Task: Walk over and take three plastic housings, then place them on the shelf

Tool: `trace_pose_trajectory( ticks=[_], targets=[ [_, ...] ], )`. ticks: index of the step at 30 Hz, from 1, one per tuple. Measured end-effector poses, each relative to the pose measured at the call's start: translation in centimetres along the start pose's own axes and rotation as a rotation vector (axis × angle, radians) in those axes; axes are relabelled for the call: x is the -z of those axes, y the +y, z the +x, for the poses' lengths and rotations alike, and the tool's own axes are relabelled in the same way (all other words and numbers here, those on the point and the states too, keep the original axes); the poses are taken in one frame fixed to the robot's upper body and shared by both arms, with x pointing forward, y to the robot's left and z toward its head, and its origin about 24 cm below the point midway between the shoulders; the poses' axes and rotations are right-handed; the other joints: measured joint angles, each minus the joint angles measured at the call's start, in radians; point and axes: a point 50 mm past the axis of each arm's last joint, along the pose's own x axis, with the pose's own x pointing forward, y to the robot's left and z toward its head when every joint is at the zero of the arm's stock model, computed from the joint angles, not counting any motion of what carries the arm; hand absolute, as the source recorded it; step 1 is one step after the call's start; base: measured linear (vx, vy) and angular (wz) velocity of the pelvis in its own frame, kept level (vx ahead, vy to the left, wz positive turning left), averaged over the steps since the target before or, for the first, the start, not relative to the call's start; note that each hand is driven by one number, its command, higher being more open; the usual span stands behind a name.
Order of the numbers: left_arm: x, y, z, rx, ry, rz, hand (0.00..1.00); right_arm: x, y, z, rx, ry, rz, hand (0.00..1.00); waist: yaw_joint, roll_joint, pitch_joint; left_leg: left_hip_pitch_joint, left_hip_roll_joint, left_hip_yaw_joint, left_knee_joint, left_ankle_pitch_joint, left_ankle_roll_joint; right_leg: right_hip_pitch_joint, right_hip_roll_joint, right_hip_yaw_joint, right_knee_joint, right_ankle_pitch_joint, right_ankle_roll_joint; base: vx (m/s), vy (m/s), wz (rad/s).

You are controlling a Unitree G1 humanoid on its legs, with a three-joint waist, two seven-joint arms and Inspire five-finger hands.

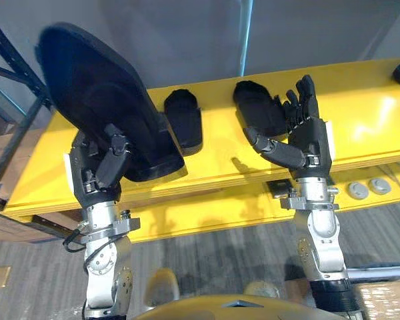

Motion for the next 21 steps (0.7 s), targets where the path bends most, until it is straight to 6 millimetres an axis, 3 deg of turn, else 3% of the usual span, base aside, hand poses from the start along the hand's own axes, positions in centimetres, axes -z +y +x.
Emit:
trace_pose_trajectory(
  ticks=[1,2,3,4,5,6,7,8,10,11,12,13,15,21],
  targets=[
    [0.4,0.1,-0.2,-0.006,0.02,0.013,0.0,-0.1,-0.2,0.2,0.005,-0.005,-0.024,1.0,-0.001,0.03,-0.009,0.023,0.01,0.007,-0.016,-0.004,-0.014,-0.008,-0.024,0.009,0.005,0.003,0.033,-0.13,0.844,0.0],
    [0.4,0.1,-0.2,0.008,0.02,0.015,0.0,-0.1,-0.7,0.1,0.039,-0.005,-0.035,1.0,-0.002,0.072,-0.032,0.051,0.017,0.048,-0.069,-0.06,-0.106,-0.005,-0.044,0.012,-0.017,0.025,0.071,-0.11,0.806,0.21],
    [0.3,0.0,-0.1,0.02,0.013,0.017,0.0,0.1,-0.8,-0.1,0.06,0.002,-0.029,1.0,-0.002,0.07,-0.033,0.063,0.009,0.068,-0.093,-0.113,-0.159,0.003,-0.056,0.011,-0.033,0.039,0.069,-0.04,0.693,0.19],
    [0.1,0.2,0.2,0.041,0.008,0.035,0.0,1.0,-0.4,-0.7,0.099,0.04,0.007,1.0,0.011,0.027,-0.022,0.067,-0.04,0.107,-0.069,-0.115,-0.117,0.029,-0.102,0.029,-0.081,0.088,0.03,-0.01,0.461,-0.01],
    [0.2,0.4,0.0,0.037,0.015,0.041,0.0,1.6,0.0,-1.1,0.11,0.068,0.021,1.0,0.021,0.017,-0.028,0.059,-0.049,0.116,-0.063,-0.13,-0.107,0.03,-0.106,0.026,-0.115,0.163,0.016,-0.02,0.551,-0.26],
    [0.2,1.0,0.0,0.019,0.026,0.055,0.0,2.4,1.1,-1.7,0.099,0.115,0.051,1.0,0.041,0.016,-0.028,0.048,-0.053,0.139,-0.059,-0.133,-0.075,0.02,-0.101,0.003,-0.172,0.321,-0.025,-0.03,0.535,-0.3],
    [0.0,1.5,0.2,0.011,0.02,0.073,0.0,3.0,2.2,-1.9,0.079,0.148,0.076,1.0,0.05,0.015,-0.027,0.052,-0.052,0.161,-0.089,-0.119,-0.049,0.004,-0.092,-0.038,-0.17,0.358,-0.048,0.02,0.473,-0.22],
    [-0.1,1.8,0.3,0.005,0.014,0.081,0.0,3.2,2.7,-2.0,0.067,0.161,0.087,1.0,0.052,0.017,-0.026,0.059,-0.056,0.163,-0.108,-0.11,-0.038,0.001,-0.078,-0.057,-0.142,0.336,-0.055,0.11,0.324,-0.02],
    [-0.8,2.2,1.1,0.02,-0.015,0.094,0.0,3.1,3.3,-1.9,0.044,0.158,0.065,1.0,0.049,0.01,-0.031,0.091,-0.076,0.145,-0.177,-0.076,-0.002,0.032,0.06,-0.027,-0.096,0.169,0.023,0.15,0.241,0.24],
    [-0.9,2.0,1.5,0.029,-0.025,0.086,0.0,2.9,3.2,-1.8,0.054,0.148,0.063,1.0,0.049,0.008,-0.032,0.093,-0.085,0.14,-0.192,-0.067,0.005,0.039,0.092,-0.024,-0.104,0.127,0.02,0.09,0.159,0.43],
    [-1.0,1.5,2.0,0.046,-0.041,0.067,0.0,2.5,2.7,-1.6,0.076,0.127,0.047,1.0,0.042,0.004,-0.034,0.092,-0.107,0.128,-0.212,-0.052,0.017,0.058,0.143,-0.021,-0.151,0.082,-0.004,0.04,0.12,0.36],
    [-1.0,1.0,2.3,0.06,-0.042,0.053,0.0,2.0,2.3,-1.4,0.091,0.102,0.011,1.0,0.038,-0.003,-0.039,0.092,-0.132,0.129,-0.22,-0.047,0.024,0.086,0.16,-0.037,-0.21,0.077,-0.023,0.03,0.098,0.29],
    [-0.7,0.4,2.2,0.089,-0.025,0.048,0.0,1.6,1.5,-1.2,0.118,0.08,0.0,1.0,0.023,0.012,-0.042,0.083,-0.146,0.125,-0.221,-0.043,0.029,0.103,0.156,-0.031,-0.261,0.103,-0.021,0.01,0.084,0.11],
    [0.1,-1.7,1.6,0.201,0.018,0.061,0.0,0.0,-1.2,-0.7,0.152,0.014,-0.093,1.0,-0.002,0.018,-0.04,0.093,-0.138,0.112,-0.258,-0.013,0.015,0.108,0.179,-0.026,-0.27,0.11,-0.029,-0.04,-0.012,0.05]
  ],
)
